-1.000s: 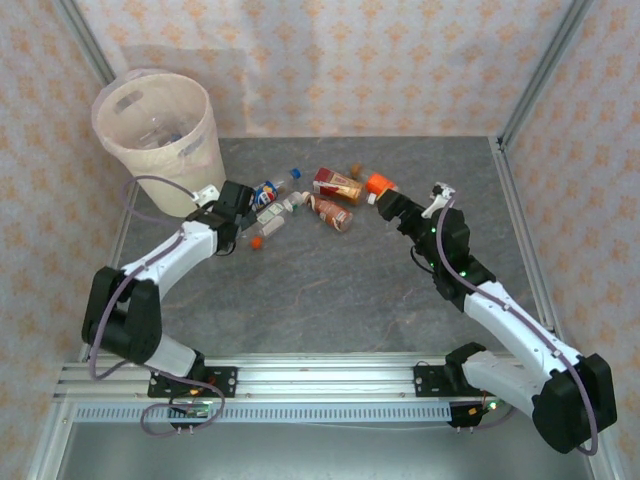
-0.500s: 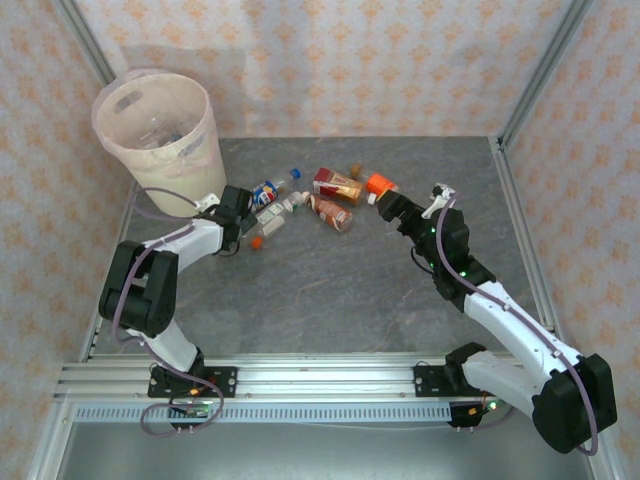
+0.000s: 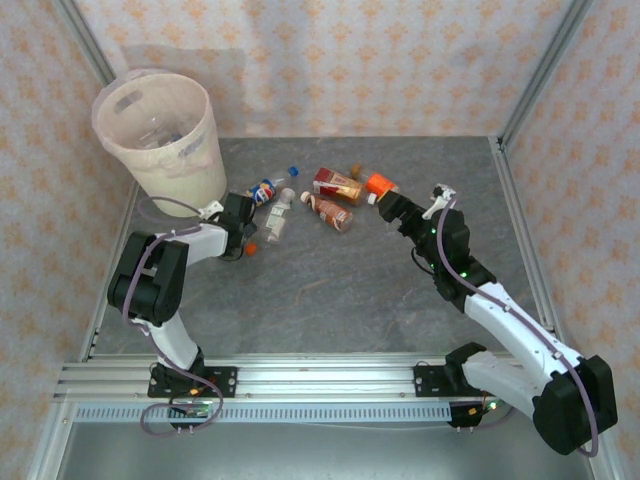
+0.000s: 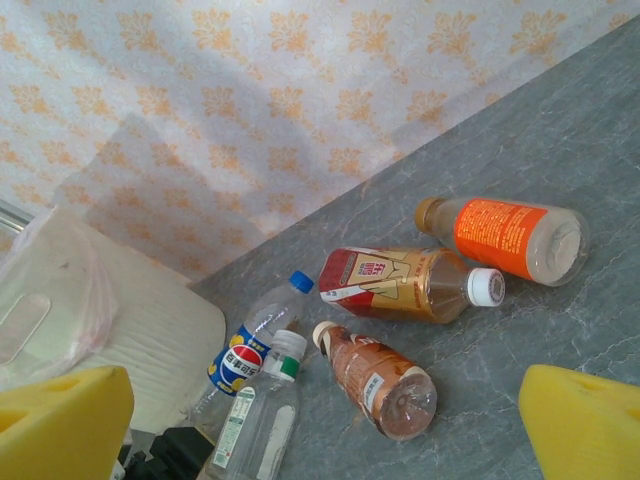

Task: Put the plastic bottles in the bin

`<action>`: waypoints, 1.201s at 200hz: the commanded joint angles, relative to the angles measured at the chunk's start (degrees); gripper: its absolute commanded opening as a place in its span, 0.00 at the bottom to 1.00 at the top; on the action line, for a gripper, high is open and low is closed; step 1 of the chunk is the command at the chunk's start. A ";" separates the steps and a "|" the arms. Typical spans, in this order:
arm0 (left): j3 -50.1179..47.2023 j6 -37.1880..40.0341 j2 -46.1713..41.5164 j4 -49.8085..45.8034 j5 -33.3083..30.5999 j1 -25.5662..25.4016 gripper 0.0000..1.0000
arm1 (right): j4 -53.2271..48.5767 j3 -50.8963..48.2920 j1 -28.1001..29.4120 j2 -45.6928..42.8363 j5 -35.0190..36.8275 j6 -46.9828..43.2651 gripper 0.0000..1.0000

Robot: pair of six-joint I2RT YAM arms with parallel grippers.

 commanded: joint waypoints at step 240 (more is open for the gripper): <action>27.55 39.38 -26.27 1.82 -11.56 10.51 0.50 | 9.17 -1.53 -0.07 0.82 0.13 0.04 0.99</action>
